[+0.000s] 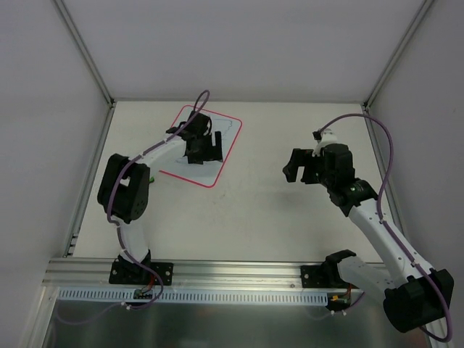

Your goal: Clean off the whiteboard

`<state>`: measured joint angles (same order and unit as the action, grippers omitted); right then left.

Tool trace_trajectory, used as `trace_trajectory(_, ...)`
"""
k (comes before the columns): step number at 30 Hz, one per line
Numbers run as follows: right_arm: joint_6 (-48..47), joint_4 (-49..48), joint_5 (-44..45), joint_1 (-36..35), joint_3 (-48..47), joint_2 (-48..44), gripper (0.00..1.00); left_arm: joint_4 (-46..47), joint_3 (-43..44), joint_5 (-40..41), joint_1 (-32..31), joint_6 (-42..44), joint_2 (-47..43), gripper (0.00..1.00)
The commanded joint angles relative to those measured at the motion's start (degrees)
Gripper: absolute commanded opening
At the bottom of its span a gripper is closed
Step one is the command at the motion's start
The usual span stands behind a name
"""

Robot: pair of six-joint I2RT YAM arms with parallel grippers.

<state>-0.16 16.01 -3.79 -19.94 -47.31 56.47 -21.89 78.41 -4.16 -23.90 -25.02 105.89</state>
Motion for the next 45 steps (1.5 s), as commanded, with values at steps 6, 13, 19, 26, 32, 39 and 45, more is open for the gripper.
trace_trajectory(6,1.4,-3.2,-0.6,-0.3,2.0,0.2,0.99,0.7,1.3,0.9,-5.9,-3.5,7.6,0.56)
trace_trajectory(13,1.9,-4.1,-0.9,-0.3,2.8,0.5,0.99,1.1,-0.3,-1.8,-11.6,-5.9,10.4,0.37)
trace_trajectory(19,2.2,-4.6,0.0,-0.3,2.8,1.4,0.99,1.7,1.7,-7.2,-20.0,-8.6,13.7,0.29)
trace_trajectory(26,2.6,-4.7,-0.1,-0.3,1.2,2.9,0.99,1.6,3.6,1.1,-22.6,-6.6,7.0,0.38)
trace_trajectory(32,2.2,-4.6,-1.3,-0.3,0.0,3.9,0.99,0.1,0.8,12.9,-17.0,-2.5,2.9,0.47)
trace_trajectory(39,2.0,-4.4,-1.8,-0.3,0.5,3.8,0.99,-1.2,0.0,16.5,-10.6,0.0,4.1,0.49)
trace_trajectory(45,1.9,-4.4,-1.7,-0.3,1.3,3.5,0.99,-1.8,0.8,15.1,-8.2,0.9,6.7,0.44)
